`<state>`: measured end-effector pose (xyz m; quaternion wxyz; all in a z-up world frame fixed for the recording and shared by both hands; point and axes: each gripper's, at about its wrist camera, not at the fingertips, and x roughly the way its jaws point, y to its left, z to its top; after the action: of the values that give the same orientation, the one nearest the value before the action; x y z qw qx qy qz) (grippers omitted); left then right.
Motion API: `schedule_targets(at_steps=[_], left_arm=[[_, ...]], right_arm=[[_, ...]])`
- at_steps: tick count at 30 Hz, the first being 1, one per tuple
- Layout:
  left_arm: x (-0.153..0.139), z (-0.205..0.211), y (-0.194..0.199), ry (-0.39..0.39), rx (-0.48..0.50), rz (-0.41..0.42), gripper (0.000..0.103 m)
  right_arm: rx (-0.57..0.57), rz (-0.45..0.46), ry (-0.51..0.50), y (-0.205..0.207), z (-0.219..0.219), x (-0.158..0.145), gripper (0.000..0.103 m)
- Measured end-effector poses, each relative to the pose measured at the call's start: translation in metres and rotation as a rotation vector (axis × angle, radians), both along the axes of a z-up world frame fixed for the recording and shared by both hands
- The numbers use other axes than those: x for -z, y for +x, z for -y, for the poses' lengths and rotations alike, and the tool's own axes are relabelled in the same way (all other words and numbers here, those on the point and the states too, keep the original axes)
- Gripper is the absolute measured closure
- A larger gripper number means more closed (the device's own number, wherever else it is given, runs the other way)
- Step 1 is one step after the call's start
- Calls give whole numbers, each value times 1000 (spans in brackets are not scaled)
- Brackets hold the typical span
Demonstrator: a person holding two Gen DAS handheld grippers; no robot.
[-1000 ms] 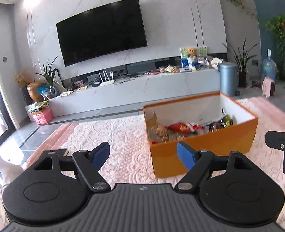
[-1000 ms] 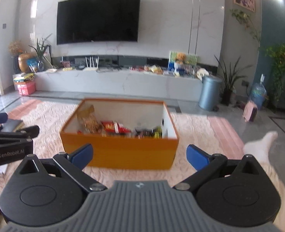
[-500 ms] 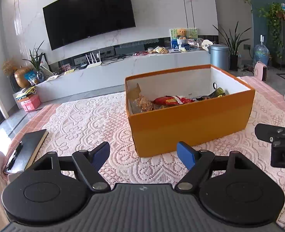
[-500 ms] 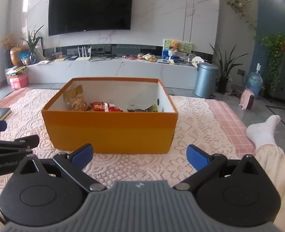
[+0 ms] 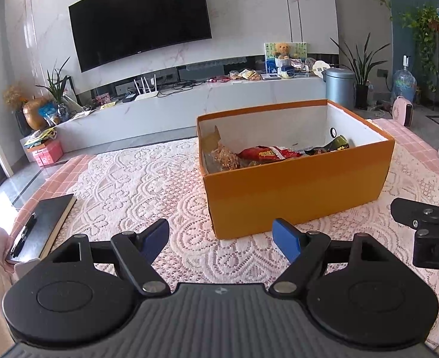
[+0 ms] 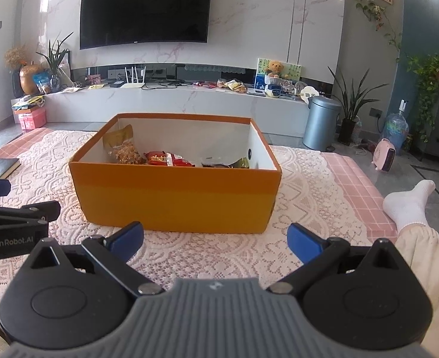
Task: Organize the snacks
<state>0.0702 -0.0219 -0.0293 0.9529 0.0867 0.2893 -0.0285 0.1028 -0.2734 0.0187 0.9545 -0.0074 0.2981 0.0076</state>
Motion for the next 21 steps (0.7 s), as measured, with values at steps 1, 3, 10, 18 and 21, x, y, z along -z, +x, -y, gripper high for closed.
schedule_targets(at_steps=[1,3,10,18,21], left_arm=[[-1,0,-1,0,0,2,11],[-2,0,-1,-2,-3,6,11],[-4,-2,-2,-10,-3,12,11],[-4,-2,-3,-10,2,12,11],[-4,-2,-3,-9,3,11,11]], right_arm=[[0,2,1,-1,0,0,4],[0,6,3,-2,0,-1,4],[-4,9,2,-4,-1,-2,4],[-6,8,0,-4,-2,-1,4],[-6,6,2,-4,-3,-1,4]])
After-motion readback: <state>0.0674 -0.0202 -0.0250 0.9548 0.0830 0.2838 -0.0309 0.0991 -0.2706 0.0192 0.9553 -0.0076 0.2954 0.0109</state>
